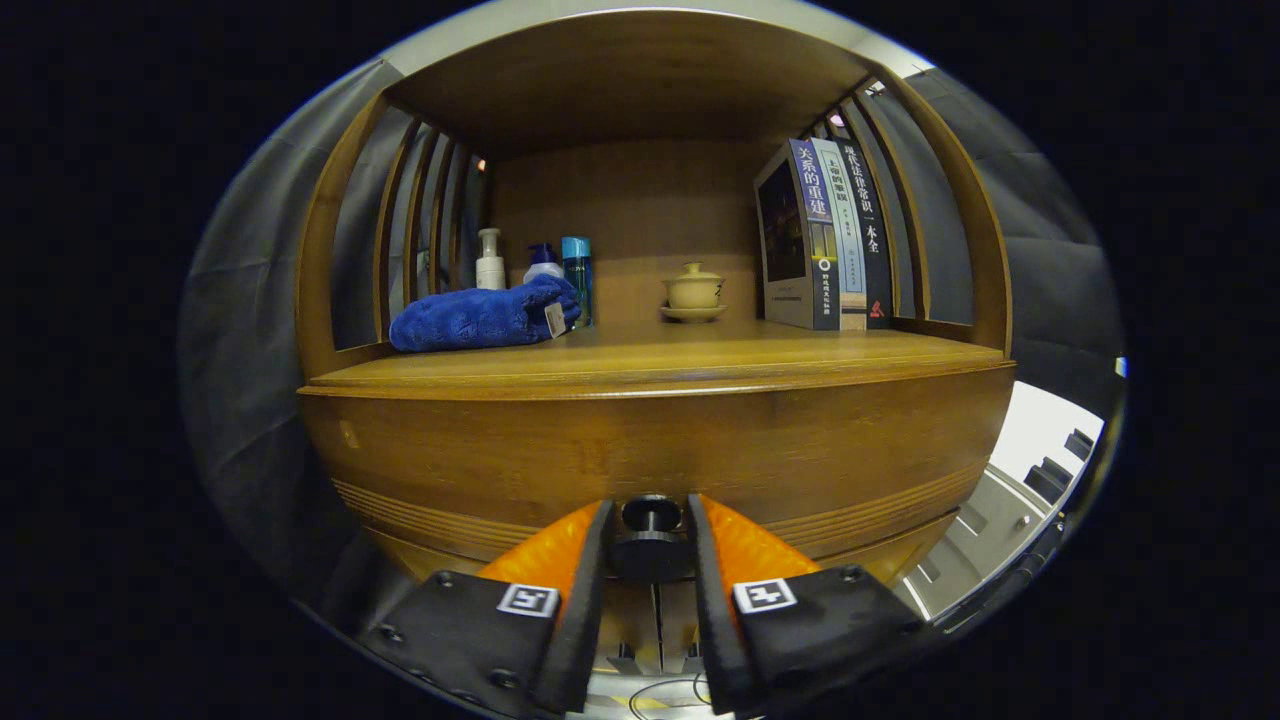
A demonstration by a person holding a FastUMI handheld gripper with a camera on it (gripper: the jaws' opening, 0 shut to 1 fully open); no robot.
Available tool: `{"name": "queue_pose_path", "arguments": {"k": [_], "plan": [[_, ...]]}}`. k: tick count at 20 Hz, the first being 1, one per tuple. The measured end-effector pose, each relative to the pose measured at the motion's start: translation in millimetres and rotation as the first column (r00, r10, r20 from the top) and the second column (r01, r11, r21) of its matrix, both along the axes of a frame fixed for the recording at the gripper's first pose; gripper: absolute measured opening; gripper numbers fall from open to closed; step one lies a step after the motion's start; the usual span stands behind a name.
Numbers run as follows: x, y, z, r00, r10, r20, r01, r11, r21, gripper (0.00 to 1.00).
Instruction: Pull open the drawer, take out the items inside it, and place them on the countertop above the cabinet.
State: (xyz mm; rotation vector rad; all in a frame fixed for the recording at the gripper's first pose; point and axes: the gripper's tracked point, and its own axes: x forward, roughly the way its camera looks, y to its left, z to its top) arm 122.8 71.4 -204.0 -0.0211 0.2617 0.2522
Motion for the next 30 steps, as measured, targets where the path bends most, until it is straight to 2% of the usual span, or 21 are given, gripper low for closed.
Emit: {"name": "queue_pose_path", "arguments": {"k": [4,6,13,15,30], "plan": [[-2,-3,0,1.0,0.0,-0.004,0.0,1.0,0.029,0.43],[0,-2,-1,1.0,-0.008,0.0,0.008,0.999,0.034,0.36],[-32,-9,1,1.0,-0.023,0.002,0.023,1.0,0.019,0.36],[-43,-8,1,1.0,-0.017,-0.012,0.017,0.999,0.043,0.36],[-123,-26,0,0.994,-0.004,-0.107,0.006,1.0,0.016,0.36]]}}
